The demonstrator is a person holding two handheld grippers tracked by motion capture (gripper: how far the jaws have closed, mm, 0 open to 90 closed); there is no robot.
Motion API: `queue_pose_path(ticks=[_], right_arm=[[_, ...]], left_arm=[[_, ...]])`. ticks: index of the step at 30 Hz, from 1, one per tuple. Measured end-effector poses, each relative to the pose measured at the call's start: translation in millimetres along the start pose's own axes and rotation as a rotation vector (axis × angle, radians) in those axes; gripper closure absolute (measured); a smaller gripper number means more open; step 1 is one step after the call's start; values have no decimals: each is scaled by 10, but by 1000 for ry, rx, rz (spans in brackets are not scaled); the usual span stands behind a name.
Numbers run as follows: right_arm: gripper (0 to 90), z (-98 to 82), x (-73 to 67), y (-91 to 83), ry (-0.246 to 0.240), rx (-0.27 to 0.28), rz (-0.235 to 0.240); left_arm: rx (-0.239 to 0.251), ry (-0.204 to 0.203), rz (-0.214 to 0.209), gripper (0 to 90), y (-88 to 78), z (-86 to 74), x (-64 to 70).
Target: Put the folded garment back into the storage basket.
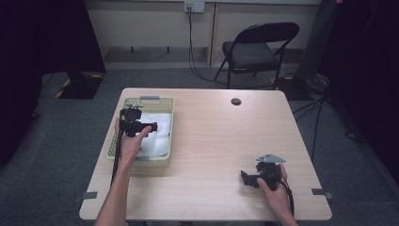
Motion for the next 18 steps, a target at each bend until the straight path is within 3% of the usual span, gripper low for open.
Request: queue_pose_path(ticks=[6, 9, 10, 13, 18], right_arm=[[0, -1, 0, -1, 1, 0, -1], [0, -1, 0, -1, 1, 0, -1], [0, -1, -1, -1, 1, 0, -1], [0, -1, -1, -1, 2, 0, -1], [0, -1, -1, -1, 2, 0, -2]], left_arm=[[18, 11, 6, 84, -95, 10, 58], [-3, 6, -20, 83, -143, -12, 98], [-9, 21, -25, 83, -166, -19, 115], [9, 80, 27, 78, -239, -27, 129], [46, 83, -5, 94, -318, -58, 160]])
Point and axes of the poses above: each handheld gripper's, and its own axes: y roughly forward along the jaws, z roughly out of its top, x roughly to its right, the point moved 8 cm from there along y, roughly forward along the jaws, and after that the axes turned 3 degrees about -x, right-handed, at the moved point
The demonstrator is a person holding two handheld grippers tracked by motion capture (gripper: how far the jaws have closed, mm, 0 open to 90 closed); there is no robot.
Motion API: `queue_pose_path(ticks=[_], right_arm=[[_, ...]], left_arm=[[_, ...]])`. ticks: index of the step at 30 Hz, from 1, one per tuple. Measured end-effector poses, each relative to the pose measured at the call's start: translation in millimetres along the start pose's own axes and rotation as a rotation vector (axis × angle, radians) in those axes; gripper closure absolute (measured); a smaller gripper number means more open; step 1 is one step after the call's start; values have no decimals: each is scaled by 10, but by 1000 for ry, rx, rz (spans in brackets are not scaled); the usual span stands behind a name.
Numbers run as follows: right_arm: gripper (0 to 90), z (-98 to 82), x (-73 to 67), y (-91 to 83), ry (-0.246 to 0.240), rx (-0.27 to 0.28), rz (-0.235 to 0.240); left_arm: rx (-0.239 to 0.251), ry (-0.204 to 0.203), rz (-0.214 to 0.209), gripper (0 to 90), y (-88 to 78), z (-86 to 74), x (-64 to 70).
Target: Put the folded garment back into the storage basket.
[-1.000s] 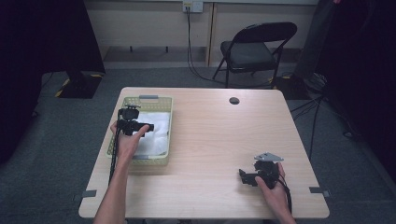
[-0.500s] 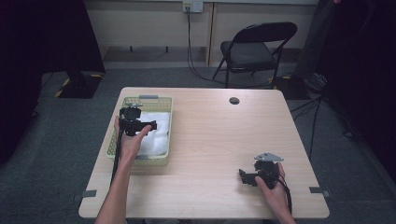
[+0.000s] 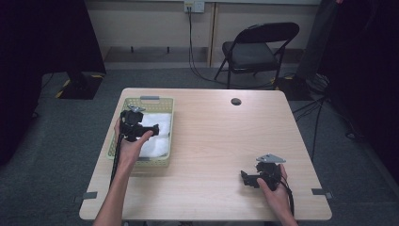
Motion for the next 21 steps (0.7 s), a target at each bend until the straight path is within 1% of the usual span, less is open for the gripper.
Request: queue_pose_path(ticks=[3, 8, 10, 16, 19, 21], right_arm=[[0, 0, 0, 0, 0, 0, 0], [0, 0, 0, 0, 0, 0, 0], [0, 0, 0, 0, 0, 0, 0], [0, 0, 0, 0, 1, 0, 0], [0, 0, 0, 0, 0, 0, 0], [0, 0, 0, 0, 1, 0, -1]], left_arm=[[2, 6, -1, 94, -6, -46, 9], [17, -1, -16, 83, -18, -99, 30], [10, -8, -34, 75, -24, -145, 56], [-3, -3, -33, 75, -52, -232, 65], [-9, -4, -46, 73, -67, -283, 67], [-16, -6, -41, 72, -82, -337, 50]])
Point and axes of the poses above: each handheld gripper's, and its own axes: y roughly forward along the jaws, z roughly out of its top, x roughly to its right, the point moved 8 cm from there along y, roughly forward along the jaws, and after that the axes turned 3 degrees about -x, right-handed, at the moved point
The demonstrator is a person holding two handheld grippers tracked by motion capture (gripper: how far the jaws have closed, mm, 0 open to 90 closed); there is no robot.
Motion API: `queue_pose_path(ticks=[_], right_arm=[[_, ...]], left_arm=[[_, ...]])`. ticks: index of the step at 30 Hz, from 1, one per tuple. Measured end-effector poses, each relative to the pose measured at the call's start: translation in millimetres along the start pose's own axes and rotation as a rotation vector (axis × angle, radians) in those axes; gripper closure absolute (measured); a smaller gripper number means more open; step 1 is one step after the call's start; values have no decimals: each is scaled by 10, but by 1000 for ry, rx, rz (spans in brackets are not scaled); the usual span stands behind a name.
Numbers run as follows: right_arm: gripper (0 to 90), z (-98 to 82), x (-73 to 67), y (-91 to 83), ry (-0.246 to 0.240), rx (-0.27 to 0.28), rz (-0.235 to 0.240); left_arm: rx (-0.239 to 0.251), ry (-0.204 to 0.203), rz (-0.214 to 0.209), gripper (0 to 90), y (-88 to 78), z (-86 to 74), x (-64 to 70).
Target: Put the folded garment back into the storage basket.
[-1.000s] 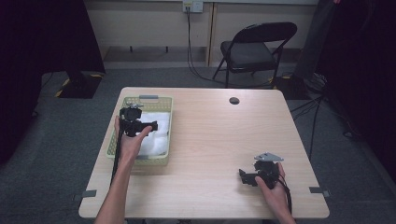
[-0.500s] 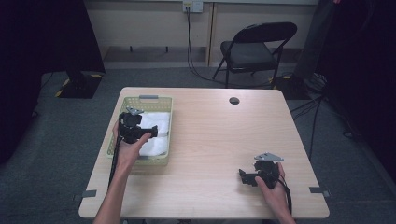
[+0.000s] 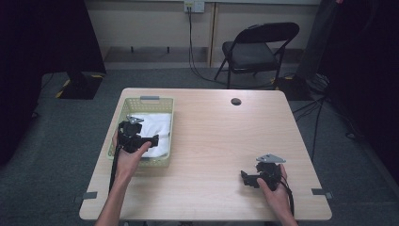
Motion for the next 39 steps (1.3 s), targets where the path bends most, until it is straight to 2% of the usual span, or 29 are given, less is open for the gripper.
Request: queue_pose_path(ticks=[4, 6, 9, 13, 19, 24, 28, 31, 35, 39], right_arm=[[0, 0, 0, 0, 0, 0, 0], [0, 0, 0, 0, 0, 0, 0], [0, 0, 0, 0, 0, 0, 0], [0, 0, 0, 0, 0, 0, 0], [0, 0, 0, 0, 0, 0, 0], [0, 0, 0, 0, 1, 0, -1], [0, 0, 0, 0, 1, 0, -1], [0, 0, 0, 0, 0, 0, 0], [0, 0, 0, 0, 0, 0, -1], [0, 0, 0, 0, 1, 0, -1]], left_arm=[[0, -2, -3, 72, -28, -40, -10], [7, 3, 12, 73, -61, -74, -7], [27, 9, 4, 73, -112, -97, 27], [28, 17, 0, 81, -138, -136, 56], [47, -30, -3, 103, -200, -201, 61], [41, -7, -13, 95, -225, -282, 115], [41, -6, -22, 85, -263, -321, 140], [28, 24, -19, 85, -268, -363, 156], [24, 28, -24, 85, -293, -434, 151], [29, 16, -31, 84, -345, -483, 135]])
Point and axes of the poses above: each handheld gripper's, and its own axes: y roughly forward along the jaws, z roughly out of its top, x roughly to its right, the point moved 8 cm from there along y, roughly forward along the jaws, and after that the axes turned 3 degrees about -x, right-handed, at the moved point
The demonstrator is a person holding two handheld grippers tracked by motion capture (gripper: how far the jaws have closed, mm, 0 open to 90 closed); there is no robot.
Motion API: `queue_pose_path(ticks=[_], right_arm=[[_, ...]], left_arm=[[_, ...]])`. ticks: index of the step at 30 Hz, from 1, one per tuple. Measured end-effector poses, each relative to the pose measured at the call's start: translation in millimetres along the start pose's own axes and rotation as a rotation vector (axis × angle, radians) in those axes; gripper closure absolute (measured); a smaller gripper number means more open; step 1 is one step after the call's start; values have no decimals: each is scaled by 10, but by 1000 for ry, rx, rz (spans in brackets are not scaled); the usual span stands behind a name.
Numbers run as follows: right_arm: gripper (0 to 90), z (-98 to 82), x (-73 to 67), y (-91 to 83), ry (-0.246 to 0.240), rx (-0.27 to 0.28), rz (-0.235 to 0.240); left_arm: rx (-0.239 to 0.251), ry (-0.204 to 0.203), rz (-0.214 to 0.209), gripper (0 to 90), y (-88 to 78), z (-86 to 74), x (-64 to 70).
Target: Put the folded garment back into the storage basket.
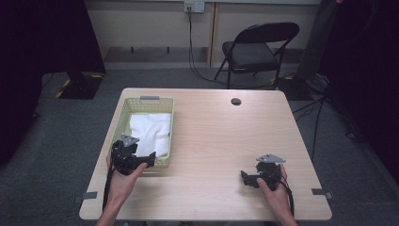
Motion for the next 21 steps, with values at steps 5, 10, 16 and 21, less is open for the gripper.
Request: queue_pose_path(ticks=[5, 10, 16, 21], right_arm=[[0, 0, 0, 0, 0, 0, 0], [0, 0, 0, 0, 0, 0, 0], [0, 0, 0, 0, 1, 0, -1], [0, 0, 0, 0, 1, 0, -1]], left_arm=[[-6, -23, 1, 84, -77, -96, -22], [8, -10, 20, 87, -186, -161, -27], [19, 16, 16, 80, -277, -247, 34], [18, 42, 17, 80, -299, -328, 97]])
Point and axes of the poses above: each handheld gripper's, and its own axes: y roughly forward along the jaws, z roughly out of its top, x roughly to its right, the point moved 8 cm from there along y, roughly forward along the jaws, and after that the axes turned 3 degrees about -x, right-handed, at the moved point
